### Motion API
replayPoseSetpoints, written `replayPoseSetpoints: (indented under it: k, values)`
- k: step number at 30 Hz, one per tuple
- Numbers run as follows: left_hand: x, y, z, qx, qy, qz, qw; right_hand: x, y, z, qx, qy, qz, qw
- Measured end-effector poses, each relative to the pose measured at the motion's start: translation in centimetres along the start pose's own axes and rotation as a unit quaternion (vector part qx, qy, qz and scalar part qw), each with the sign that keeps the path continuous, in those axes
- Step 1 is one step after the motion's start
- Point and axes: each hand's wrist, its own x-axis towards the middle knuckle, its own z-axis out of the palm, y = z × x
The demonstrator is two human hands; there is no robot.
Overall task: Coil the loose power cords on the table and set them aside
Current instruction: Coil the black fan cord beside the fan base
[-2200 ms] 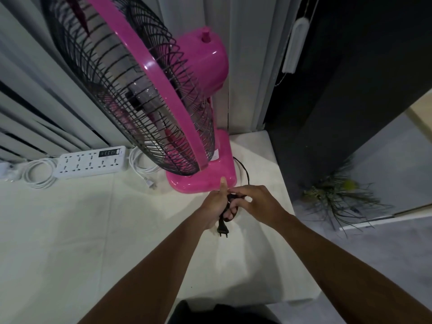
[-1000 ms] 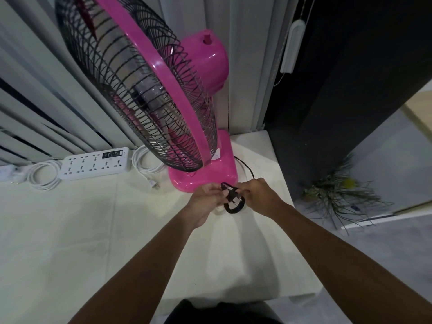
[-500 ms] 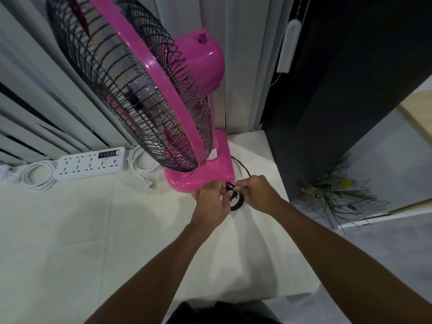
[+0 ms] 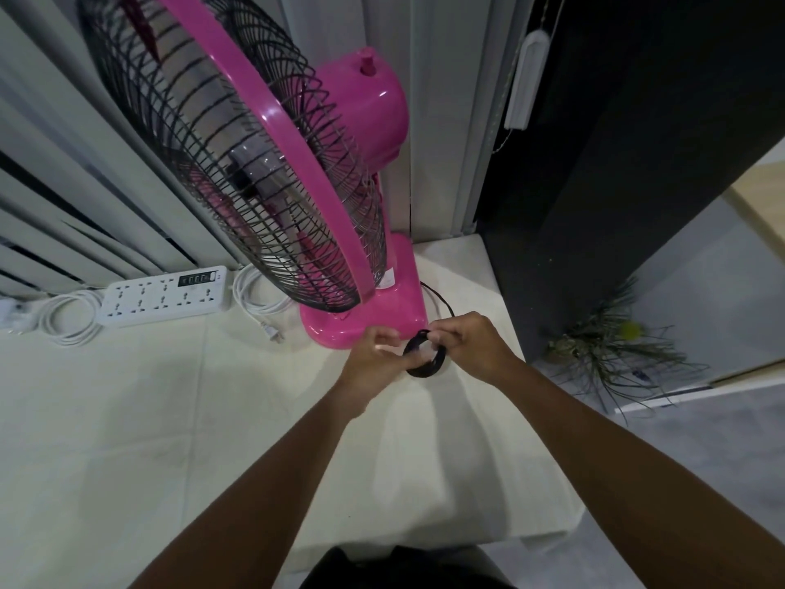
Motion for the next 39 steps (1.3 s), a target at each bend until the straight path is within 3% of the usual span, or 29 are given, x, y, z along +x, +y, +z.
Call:
replayPoseSetpoints:
  k: [1,3,5,7,14,20,25,34,39]
  values:
    - [0.3,0.2,-0.4,-0.095,-0.066,-0.063,0.991,-0.1,-0.1,-0.2,0.013,-0.001,-0.005,1.000]
    - [1.2,-0.1,-1.1,-0.231,-0.168,-0.172,0.943,-0.2,-0.5,-0.6,0.037,0.002,-0.019,0.999]
    - [1.6,-0.5,-1.2,-0.231,-0.230,-0.221,0.919,-0.3,-0.8,-0.8,0.061,0.005,-0.027,0.998]
    - [1.6,-0.9,-0.8,-0.201,-0.259,-0.220,0.919,-0.4,-0.8,-0.9,0.068,0.007,-0.029,0.997]
    - [2.8,-1.1,0.0,-0.290,-0.155,-0.159,0.931,-0.9,0.5,-1.2,0.042,-0.011,-0.038,0.998]
    - [4.2,-0.7,0.6,-0.256,-0.062,-0.177,0.948,-0.5,0.6,-0.7,-0.019,-0.022,-0.036,0.999]
    - [5.3,-0.3,-0.5,-0.270,0.024,-0.212,0.939,-0.4,0.2,-1.4,-0.074,0.000,-0.074,0.994]
    - [5.1,-0.2,-0.5,-0.305,0.018,-0.220,0.927,-0.5,0.4,-1.4,-0.135,0.066,-0.172,0.974]
    - [3.4,-1.6,-0.1,-0.298,-0.103,-0.254,0.914,-1.1,1.3,-1.8,-0.192,0.116,-0.209,0.952]
